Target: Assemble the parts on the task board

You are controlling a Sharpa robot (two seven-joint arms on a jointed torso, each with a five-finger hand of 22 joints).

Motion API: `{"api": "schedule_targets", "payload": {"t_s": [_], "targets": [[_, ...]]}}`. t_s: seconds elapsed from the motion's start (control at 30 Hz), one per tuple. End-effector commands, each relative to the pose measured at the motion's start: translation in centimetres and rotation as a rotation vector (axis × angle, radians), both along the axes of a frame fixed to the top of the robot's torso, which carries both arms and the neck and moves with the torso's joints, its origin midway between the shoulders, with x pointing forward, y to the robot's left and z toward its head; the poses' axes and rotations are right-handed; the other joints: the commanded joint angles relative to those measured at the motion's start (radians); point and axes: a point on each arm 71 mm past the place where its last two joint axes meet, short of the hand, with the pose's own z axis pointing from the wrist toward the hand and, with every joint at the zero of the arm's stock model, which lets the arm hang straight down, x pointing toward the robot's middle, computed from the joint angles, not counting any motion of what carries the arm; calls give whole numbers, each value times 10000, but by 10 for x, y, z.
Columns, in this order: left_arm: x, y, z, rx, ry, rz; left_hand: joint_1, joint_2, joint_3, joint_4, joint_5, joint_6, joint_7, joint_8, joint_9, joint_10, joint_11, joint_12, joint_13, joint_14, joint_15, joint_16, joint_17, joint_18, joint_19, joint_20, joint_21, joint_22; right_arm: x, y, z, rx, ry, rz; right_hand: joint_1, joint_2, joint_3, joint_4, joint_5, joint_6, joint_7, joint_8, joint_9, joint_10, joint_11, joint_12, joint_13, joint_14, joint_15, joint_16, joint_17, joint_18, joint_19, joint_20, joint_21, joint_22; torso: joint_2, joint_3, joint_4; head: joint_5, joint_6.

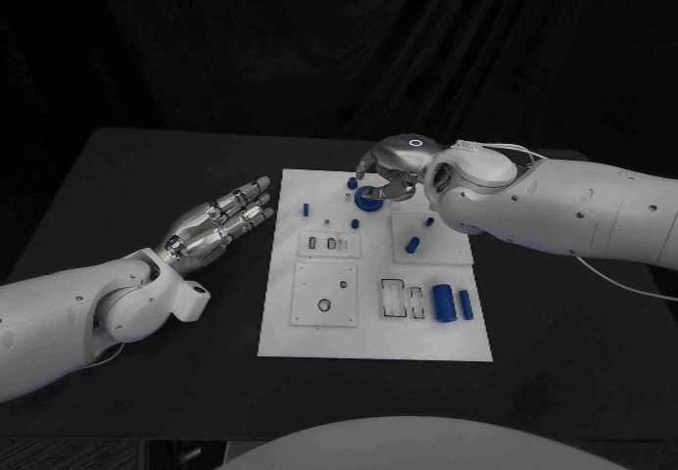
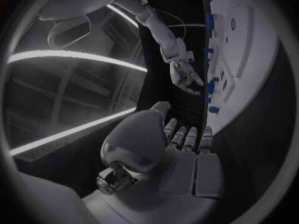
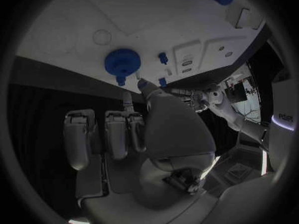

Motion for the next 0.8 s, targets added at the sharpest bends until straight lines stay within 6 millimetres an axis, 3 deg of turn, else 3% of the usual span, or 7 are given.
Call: {"api": "schedule_targets", "payload": {"t_s": [0.03, 0.47, 0.57, 0.8], "targets": [[-3, 1, 14, -1403, -1469, -58, -102, -35, 72, 6, 58, -65, -19, 27, -8, 4, 83, -66, -10, -3, 98, -36, -11, 47, -7, 39, -35, -16, 1, -8, -4, -335, 303, -632, -184, -11, -79, 86, -98, -40, 77, -25, 14, 1041, 106, 26, 2627, 1049, 69, 29, 2635, -78, 1056, 48, 26, 2631, -5, 0, -17, 15, -9], [-2, -1, 13, -1418, -1450, -101, -114, -34, 100, -13, 62, -75, -12, 27, -8, 4, 86, -66, -10, -3, 108, -36, -11, 46, -7, 49, -35, -16, 4, -14, -10, -662, 640, -1096, -341, 18, -197, 213, -62, -346, 220, -376, -245, 1041, 235, 26, 2627, 1049, 183, 29, 2635, -78, 1056, 154, 26, 2631, 11, 14, -29, -20, -52], [-2, -1, 13, -1416, -1447, -102, -114, -34, 100, -13, 62, -75, -12, 27, -8, 4, 86, -66, -10, -3, 108, -36, -11, 46, -7, 49, -35, -16, 5, -13, -11, -703, 682, -1107, -391, 23, -251, 248, -191, -475, 236, -537, -401, 1041, 256, 26, 2627, 1049, 207, 29, 2635, -78, 1056, 185, 26, 2631, 11, 14, -17, -28, -67], [-2, -1, 13, -1414, -1438, -108, -114, -34, 100, -13, 62, -75, -12, 27, -8, 4, 86, -66, -10, -3, 108, -36, -11, 46, -7, 49, -35, -16, 5, -9, -15, -769, 776, -1049, -454, 38, -305, 293, -341, -473, 256, -611, -505, 1041, 272, 26, 2627, 1049, 220, 29, 2635, -78, 1056, 202, 26, 2631, 10, 6, -2, -37, -58]]}}
